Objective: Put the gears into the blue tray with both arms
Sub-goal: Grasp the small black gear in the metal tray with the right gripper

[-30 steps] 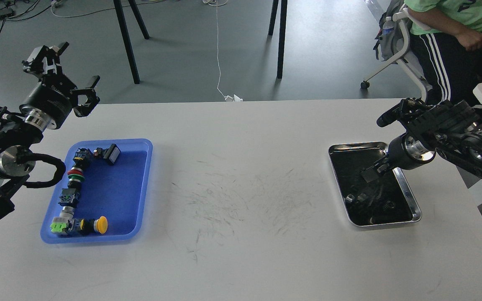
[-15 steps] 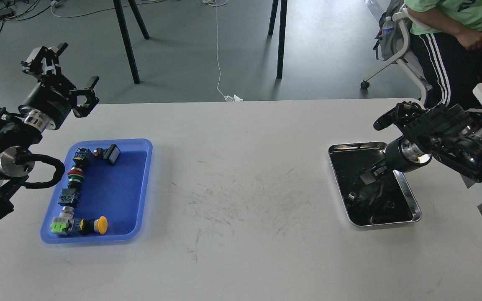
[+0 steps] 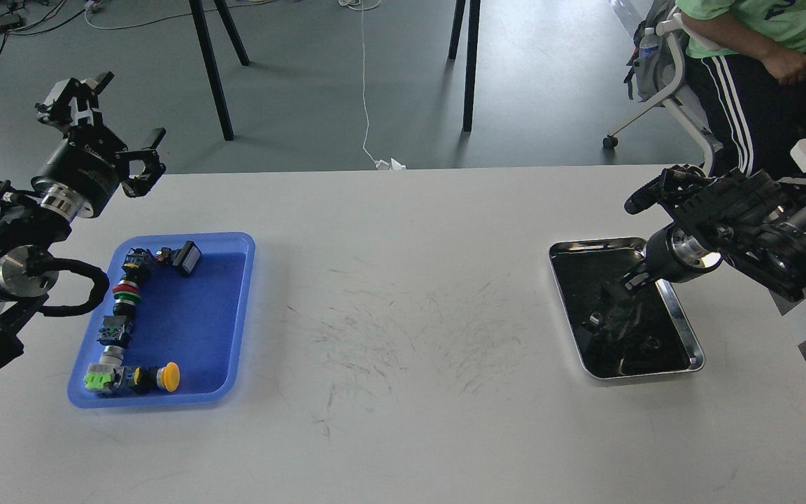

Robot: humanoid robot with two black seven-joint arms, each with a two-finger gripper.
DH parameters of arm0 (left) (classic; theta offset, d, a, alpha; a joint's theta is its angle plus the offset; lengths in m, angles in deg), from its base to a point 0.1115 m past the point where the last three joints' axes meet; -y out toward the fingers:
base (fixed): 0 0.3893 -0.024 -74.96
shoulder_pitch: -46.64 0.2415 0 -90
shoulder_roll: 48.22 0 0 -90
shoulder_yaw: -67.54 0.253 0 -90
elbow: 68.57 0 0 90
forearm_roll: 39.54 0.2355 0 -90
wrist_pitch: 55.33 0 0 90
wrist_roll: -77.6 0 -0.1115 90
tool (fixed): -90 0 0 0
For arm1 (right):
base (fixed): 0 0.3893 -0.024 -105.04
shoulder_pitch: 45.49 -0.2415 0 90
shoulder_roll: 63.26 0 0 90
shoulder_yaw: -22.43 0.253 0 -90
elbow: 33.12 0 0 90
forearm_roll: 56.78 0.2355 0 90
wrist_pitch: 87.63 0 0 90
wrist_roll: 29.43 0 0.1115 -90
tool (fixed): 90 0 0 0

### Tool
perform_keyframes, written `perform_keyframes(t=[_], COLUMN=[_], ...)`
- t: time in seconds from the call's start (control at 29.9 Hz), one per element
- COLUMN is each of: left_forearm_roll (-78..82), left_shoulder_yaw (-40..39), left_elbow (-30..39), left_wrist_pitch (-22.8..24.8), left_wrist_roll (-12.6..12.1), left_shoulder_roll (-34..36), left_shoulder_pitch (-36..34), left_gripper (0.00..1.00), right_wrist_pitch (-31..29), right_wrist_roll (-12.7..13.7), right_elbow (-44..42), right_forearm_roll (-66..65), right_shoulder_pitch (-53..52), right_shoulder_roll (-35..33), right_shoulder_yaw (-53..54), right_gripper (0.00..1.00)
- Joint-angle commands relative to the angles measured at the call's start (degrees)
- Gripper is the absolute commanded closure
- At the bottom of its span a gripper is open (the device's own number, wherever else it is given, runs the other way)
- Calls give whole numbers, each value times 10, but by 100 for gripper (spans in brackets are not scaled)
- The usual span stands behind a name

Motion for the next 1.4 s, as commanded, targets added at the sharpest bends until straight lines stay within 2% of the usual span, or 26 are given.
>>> perform_keyframes(t=[0.0, 0.67, 1.37], left_forearm_roll=[0, 0, 1], left_shoulder_yaw=[0, 0, 1], left_elbow=[0, -7, -8], left_wrist_pitch=[0, 0, 0], left_wrist_roll=[0, 0, 0], left_shoulder_roll=[0, -1, -1], left_shoulder_pitch=[0, 0, 1], left_gripper=[1, 1, 1], right_wrist_pitch=[0, 0, 0], right_wrist_roll=[0, 0, 0], right_elbow=[0, 1, 3], right_forearm_roll=[1, 0, 0], right_shoulder_pitch=[0, 4, 4], right_shoulder_roll=[4, 15, 15], right_shoulder_yaw=[0, -2, -19], right_gripper=[38, 41, 58])
